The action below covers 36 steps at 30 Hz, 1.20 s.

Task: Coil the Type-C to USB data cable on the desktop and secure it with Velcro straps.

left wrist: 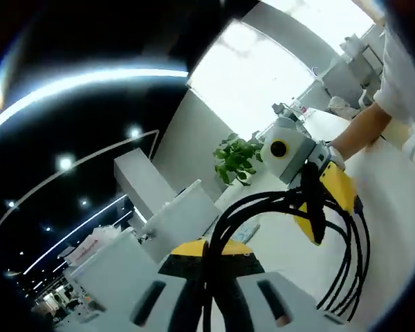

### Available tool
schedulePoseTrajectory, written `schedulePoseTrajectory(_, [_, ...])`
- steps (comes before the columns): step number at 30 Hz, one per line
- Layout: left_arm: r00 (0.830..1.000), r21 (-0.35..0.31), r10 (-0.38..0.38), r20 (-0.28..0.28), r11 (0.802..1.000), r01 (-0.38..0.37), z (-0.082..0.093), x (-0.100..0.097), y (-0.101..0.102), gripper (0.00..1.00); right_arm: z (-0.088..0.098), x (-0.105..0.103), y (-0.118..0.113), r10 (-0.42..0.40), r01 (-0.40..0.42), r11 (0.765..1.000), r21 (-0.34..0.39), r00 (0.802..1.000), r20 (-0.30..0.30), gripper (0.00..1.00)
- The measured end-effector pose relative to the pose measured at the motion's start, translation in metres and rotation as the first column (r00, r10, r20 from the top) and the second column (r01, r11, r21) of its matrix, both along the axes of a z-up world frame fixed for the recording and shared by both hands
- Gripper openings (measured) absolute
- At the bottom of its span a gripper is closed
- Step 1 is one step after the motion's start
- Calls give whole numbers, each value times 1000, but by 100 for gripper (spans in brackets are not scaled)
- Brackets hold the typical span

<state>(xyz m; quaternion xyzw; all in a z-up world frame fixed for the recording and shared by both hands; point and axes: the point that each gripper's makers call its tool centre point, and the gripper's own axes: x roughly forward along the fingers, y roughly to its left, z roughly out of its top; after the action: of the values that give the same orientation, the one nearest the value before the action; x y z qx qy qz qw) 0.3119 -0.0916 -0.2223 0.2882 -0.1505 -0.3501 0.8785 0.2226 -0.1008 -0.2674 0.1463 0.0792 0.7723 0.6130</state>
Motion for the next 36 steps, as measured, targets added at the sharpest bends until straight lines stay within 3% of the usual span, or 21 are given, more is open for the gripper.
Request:
schedulePoseTrajectory(2, [999, -66, 36, -5, 997, -36, 5, 7, 14, 5, -3, -7, 1, 22, -22, 1000, -6, 1000, -1, 12])
schedulePoseTrajectory(3, [998, -68, 65, -1, 996, -65, 6, 11, 23, 5, -5, -10, 0, 27, -27, 1000, -8, 1000, 10, 10])
schedulePoseTrajectory(5, [998, -116, 45, -44, 992, -50, 2, 11, 27, 5, 0, -9, 0, 17, -17, 1000, 19, 1000, 3, 9])
schedulePoseTrajectory(7, [998, -118, 63, -18, 991, -65, 0, 12, 27, 5, 8, -11, 0, 43, -40, 997, 64, 998, -48, 8])
schedulePoseTrajectory(11, [992, -69, 127, -26, 989, -129, -12, 22, 29, 6, 13, -12, 2, 33, -30, 997, 74, 999, -36, 7])
schedulePoseTrajectory(14, [987, -88, 153, -59, 984, -158, -16, 27, 38, 6, 20, 6, -5, -58, 61, 994, 88, 998, -27, 4])
schedulePoseTrajectory(15, [985, -93, 160, -62, 982, -166, -16, 27, 41, 6, 22, 16, -8, -94, 98, 991, 91, 994, -48, 3])
schedulePoseTrajectory(18, [979, -124, 188, -77, 973, -196, -15, 29, 50, 7, 22, 51, -20, -246, 252, 964, 82, 966, -77, 2])
schedulePoseTrajectory(22, [976, -141, 204, -72, 967, -212, -13, 27, 47, 6, 29, 63, -30, -281, 291, 951, 106, 954, -104, 2])
schedulePoseTrajectory(23, [974, -142, 221, -57, 964, -226, -12, 27, 47, 6, 29, 63, -29, -289, 298, 949, 103, 953, -92, 2])
schedulePoseTrajectory(25, [962, -143, 273, -22, 951, -273, -6, 27, 52, 5, 22, 68, -27, -346, 346, 936, 66, 938, -8, 3])
schedulePoseTrajectory(26, [955, -151, 298, -1, 944, -294, -1, 26, 54, 5, 12, 70, -23, -390, 389, 921, 32, 918, 76, 4])
schedulePoseTrajectory(27, [948, -138, 317, 25, 940, -311, 3, 24, 56, 5, 3, 75, -20, -432, 435, 900, -12, 896, 105, 6])
schedulePoseTrajectory(28, [931, -103, 361, 59, 930, -354, 6, 23, 59, 5, 0, 78, -18, -468, 474, 880, -20, 874, 133, 10])
schedulePoseTrajectory(30, [903, -68, 416, 105, 909, -411, 9, 23, 61, 4, 4, 88, -18, -532, 539, 842, -15, 836, 136, 26])
schedulePoseTrajectory(31, [886, -42, 444, 133, 896, -443, 11, 23, 60, 4, 7, 95, -20, -578, 588, 809, -20, 800, 161, 31])
schedulePoseTrajectory(32, [873, -33, 466, 146, 884, -466, 12, 22, 61, 4, 15, 103, -25, -642, 661, 751, 8, 726, 245, 36])
schedulePoseTrajectory(33, [865, -34, 478, 151, 877, -479, 13, 22, 61, 4, 20, 106, -26, -669, 693, 721, 31, 684, 290, 37])
schedulePoseTrajectory(34, [862, -30, 484, 149, 874, -485, 13, 22, 58, 5, 25, 109, -30, -708, 740, 671, 49, 620, 339, 38])
schedulePoseTrajectory(36, [851, -16, 497, 169, 865, -502, 14, 21, 56, 5, 28, 101, -21, -700, 744, 664, 68, 588, 405, 36])
